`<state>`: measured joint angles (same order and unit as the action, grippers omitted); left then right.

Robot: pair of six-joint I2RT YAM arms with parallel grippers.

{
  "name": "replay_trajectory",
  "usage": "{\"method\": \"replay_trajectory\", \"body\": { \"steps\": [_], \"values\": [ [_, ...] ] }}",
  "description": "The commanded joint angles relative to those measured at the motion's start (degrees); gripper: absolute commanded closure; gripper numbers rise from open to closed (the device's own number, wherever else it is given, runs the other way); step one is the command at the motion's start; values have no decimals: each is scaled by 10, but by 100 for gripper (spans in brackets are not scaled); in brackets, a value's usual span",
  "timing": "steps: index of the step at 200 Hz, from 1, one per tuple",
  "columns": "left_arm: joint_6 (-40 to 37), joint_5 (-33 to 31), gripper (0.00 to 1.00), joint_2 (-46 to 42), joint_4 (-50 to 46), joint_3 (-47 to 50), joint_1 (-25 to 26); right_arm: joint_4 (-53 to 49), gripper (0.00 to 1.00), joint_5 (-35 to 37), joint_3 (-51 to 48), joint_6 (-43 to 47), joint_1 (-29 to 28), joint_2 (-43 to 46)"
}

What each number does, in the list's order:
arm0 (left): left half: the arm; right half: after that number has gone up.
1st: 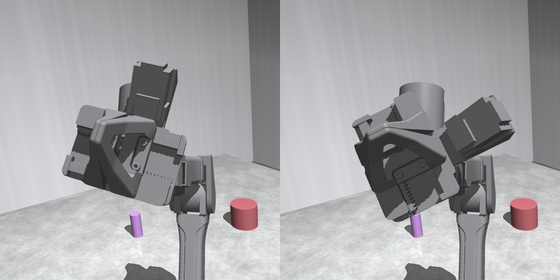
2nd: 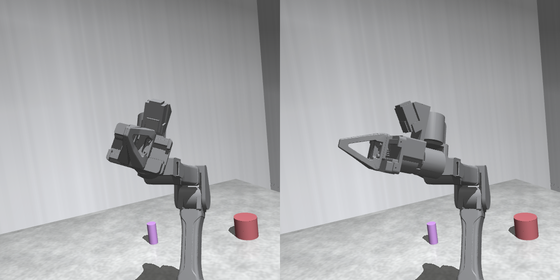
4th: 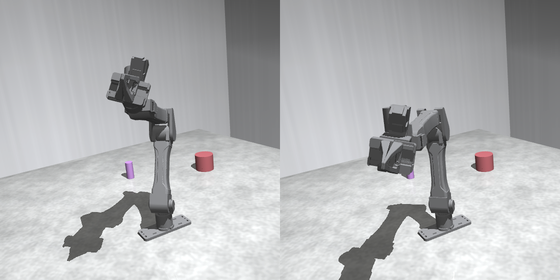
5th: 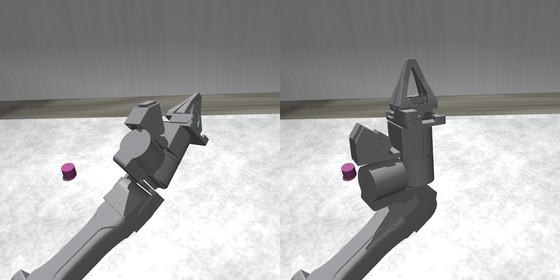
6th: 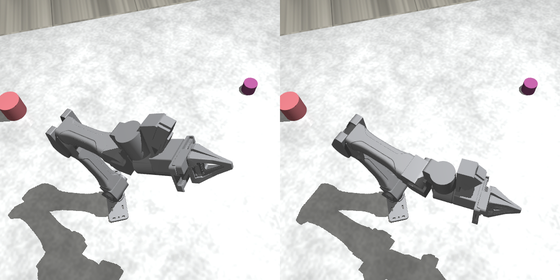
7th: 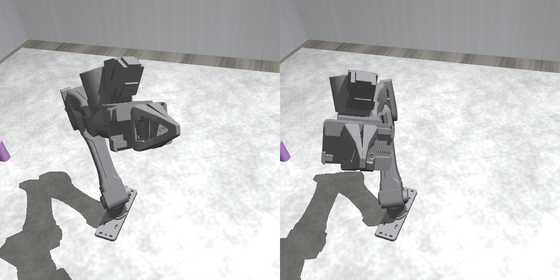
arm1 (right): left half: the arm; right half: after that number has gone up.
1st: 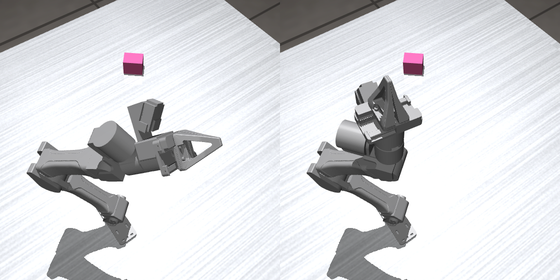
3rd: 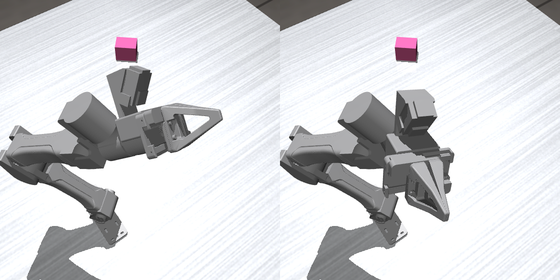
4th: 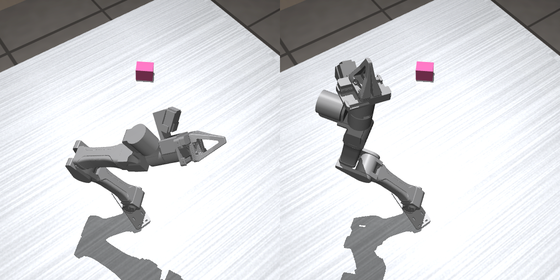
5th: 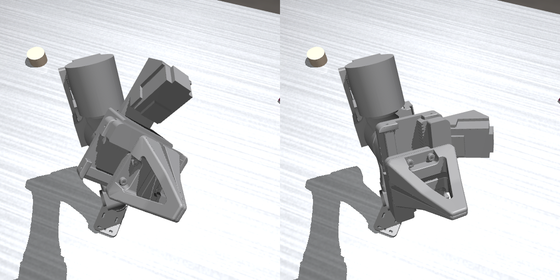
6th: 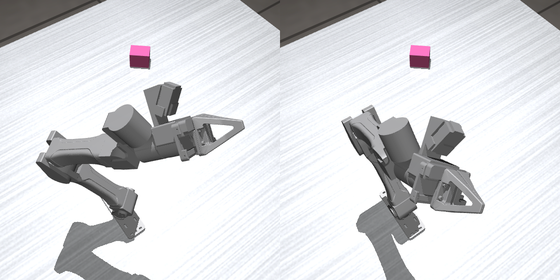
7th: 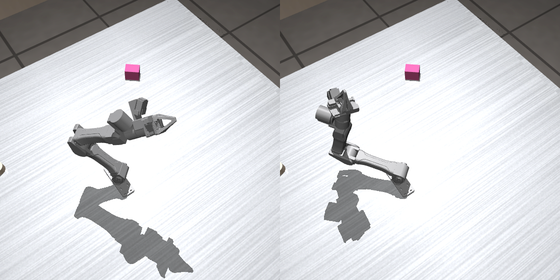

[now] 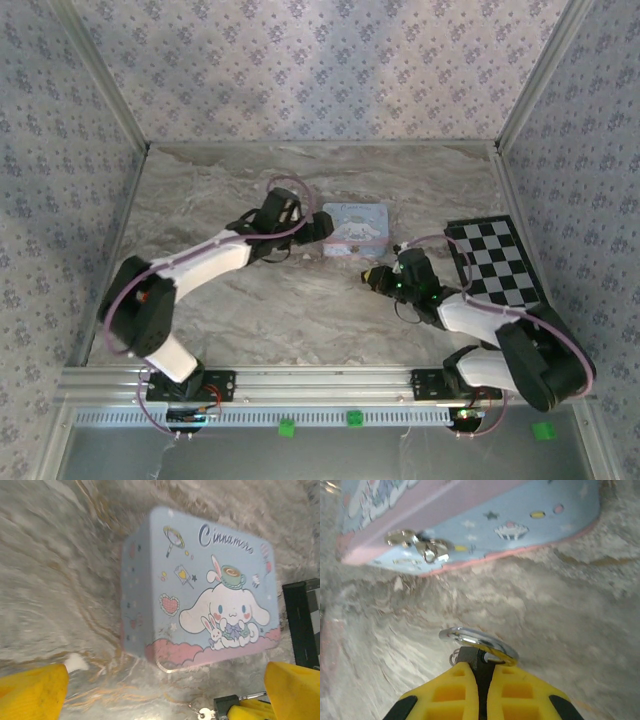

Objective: Unlock the padlock with the key

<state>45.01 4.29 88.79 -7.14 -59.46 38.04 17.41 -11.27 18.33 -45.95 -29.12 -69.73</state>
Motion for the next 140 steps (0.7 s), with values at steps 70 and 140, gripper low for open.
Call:
{"method": "replay_trajectory", "body": {
  "steps": [70, 140],
  "values": [
    [-43, -83, 0, -274, -2, 279, -53, -246, 97, -24, -26, 16, -43, 203],
    [-67, -75, 0, -308, 28, 330, -53, -264, 98, 11, -62, -5, -36, 254]
  ]
}}
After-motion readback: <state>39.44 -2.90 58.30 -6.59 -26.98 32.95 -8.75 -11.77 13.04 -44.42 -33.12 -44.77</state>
